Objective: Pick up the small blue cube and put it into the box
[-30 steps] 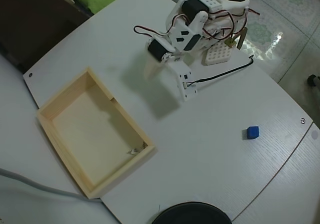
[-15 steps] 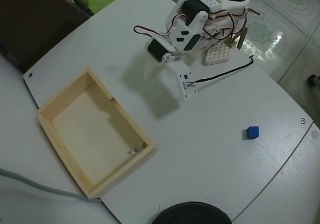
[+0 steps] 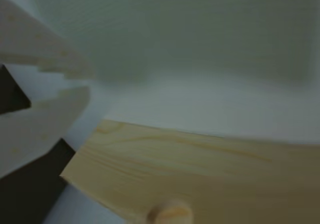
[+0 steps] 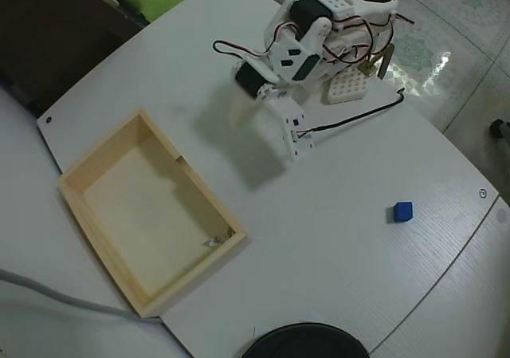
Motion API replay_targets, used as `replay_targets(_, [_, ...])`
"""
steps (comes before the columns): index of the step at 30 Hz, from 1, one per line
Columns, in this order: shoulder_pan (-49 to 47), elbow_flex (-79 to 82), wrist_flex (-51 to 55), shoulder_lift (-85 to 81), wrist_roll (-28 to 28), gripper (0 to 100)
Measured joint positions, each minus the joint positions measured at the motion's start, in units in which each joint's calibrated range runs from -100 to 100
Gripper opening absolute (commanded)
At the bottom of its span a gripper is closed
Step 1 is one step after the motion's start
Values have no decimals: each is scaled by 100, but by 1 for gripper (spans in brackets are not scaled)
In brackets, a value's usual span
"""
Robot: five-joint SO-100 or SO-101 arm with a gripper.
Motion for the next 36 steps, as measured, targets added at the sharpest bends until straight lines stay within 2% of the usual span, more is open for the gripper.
replay_targets(11, [0,-1991,503,0,0,2])
replay_targets(18, [-44,-2869,1023,34,0,19])
replay_targets(27, [-479,-4778,1433,1549,-205,20])
replay_targets(36, [-1452,-7068,2601,3360,-263,20])
